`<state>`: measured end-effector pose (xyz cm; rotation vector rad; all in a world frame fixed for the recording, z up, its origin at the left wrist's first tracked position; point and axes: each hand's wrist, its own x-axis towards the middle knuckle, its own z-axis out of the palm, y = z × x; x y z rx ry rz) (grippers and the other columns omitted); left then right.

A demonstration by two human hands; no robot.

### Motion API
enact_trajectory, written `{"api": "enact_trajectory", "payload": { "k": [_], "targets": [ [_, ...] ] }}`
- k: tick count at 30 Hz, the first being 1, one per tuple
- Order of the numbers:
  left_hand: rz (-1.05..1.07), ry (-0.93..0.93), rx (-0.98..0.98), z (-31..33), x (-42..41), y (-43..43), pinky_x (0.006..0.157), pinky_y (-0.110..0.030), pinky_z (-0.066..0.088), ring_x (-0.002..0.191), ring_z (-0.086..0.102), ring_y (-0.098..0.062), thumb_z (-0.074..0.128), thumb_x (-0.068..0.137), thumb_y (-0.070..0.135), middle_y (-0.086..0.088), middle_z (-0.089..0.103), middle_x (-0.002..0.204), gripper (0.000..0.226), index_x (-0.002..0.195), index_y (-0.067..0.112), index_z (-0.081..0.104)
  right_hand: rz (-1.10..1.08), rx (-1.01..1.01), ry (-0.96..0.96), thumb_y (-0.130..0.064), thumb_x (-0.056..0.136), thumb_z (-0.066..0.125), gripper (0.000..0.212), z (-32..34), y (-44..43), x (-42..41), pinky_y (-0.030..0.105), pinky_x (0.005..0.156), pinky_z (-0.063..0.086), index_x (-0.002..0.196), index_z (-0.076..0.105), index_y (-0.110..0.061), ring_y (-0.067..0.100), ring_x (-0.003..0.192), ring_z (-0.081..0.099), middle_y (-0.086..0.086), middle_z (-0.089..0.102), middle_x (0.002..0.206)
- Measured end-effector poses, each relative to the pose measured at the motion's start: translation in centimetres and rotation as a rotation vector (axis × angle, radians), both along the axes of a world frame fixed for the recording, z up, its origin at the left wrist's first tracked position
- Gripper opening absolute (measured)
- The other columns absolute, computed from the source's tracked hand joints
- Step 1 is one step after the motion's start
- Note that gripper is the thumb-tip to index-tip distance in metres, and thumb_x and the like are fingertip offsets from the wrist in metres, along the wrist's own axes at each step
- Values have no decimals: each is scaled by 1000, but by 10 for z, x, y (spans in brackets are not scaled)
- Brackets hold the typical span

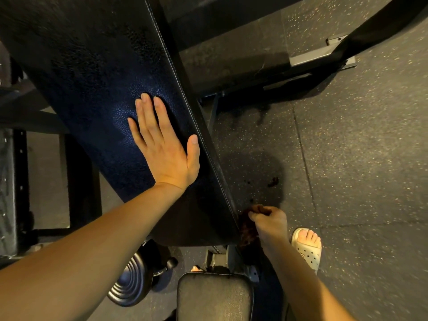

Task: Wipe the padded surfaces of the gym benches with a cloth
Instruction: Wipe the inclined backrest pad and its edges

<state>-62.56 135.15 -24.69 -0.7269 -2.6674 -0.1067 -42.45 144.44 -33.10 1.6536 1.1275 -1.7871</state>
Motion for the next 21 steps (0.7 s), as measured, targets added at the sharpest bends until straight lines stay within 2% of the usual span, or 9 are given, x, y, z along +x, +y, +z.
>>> {"api": "enact_trajectory", "payload": {
  "k": [2, 4, 7, 8, 10, 13, 15, 18, 21],
  "targets": [
    [-4, -6, 6, 0, 0, 0, 125, -62, 7, 154, 14, -46, 33, 96, 47, -32, 18, 163, 84, 156, -10, 20, -33, -6, 55, -9, 97, 63, 13, 13, 2, -13, 42, 74, 62, 99, 68, -21, 22, 80, 73, 5, 73, 90],
    [-1, -16, 6, 1, 1, 0, 125, -62, 6, 154, 13, -45, 34, 97, 47, -31, 17, 164, 83, 156, -9, 19, -38, 18, 124, -9, 98, 61, 16, 30, 9, -34, 36, 69, 60, 99, 69, -23, 21, 85, 72, 3, 73, 93],
    [0, -27, -5, 0, 0, -2, 125, -62, 6, 155, 12, -44, 34, 97, 48, -30, 16, 165, 83, 157, -7, 18, -294, -98, 277, -6, 98, 62, 17, 62, 28, -71, 30, 67, 60, 103, 70, -20, 19, 91, 74, 3, 75, 101],
    [1, -28, -9, 0, 0, -3, 125, -62, 6, 155, 11, -44, 34, 97, 48, -30, 15, 165, 83, 157, -7, 17, -383, -134, 362, -5, 97, 62, 17, 73, 35, -83, 28, 66, 59, 106, 69, -17, 18, 93, 74, 4, 75, 103],
    [6, -33, -12, 0, -1, -3, 125, -62, 5, 155, 10, -43, 33, 97, 48, -30, 15, 165, 83, 158, -6, 16, -431, -82, 535, -3, 95, 63, 19, 91, 49, -105, 29, 76, 61, 111, 68, -13, 16, 97, 73, 5, 74, 107],
    [3, -45, -8, 1, 0, -3, 125, -61, 4, 155, 9, -43, 33, 98, 49, -29, 14, 166, 82, 158, -6, 16, -356, 138, 691, -1, 89, 68, 23, 108, 65, -130, 30, 81, 60, 111, 64, -9, 14, 95, 72, 7, 71, 104],
    [2, -46, -8, 1, 0, -3, 125, -61, 4, 155, 9, -43, 32, 99, 49, -30, 13, 165, 82, 157, -7, 17, -305, 187, 756, -3, 88, 72, 27, 110, 64, -138, 27, 82, 59, 111, 62, -11, 11, 94, 70, 3, 69, 103],
    [-3, -45, -8, 0, -1, -3, 125, -61, 4, 156, 9, -43, 32, 99, 49, -29, 13, 166, 83, 157, -7, 17, 9, 372, 798, -9, 92, 71, 27, 98, 45, -124, 22, 85, 58, 115, 64, -20, 1, 97, 67, -8, 69, 105],
    [-8, -33, -5, 0, 0, -4, 125, -61, 5, 156, 9, -43, 33, 98, 48, -29, 14, 165, 82, 157, -8, 18, 230, 285, 693, -7, 94, 66, 22, 70, 32, -79, 26, 83, 60, 106, 68, -25, 1, 90, 71, -9, 73, 94]
  ]
}}
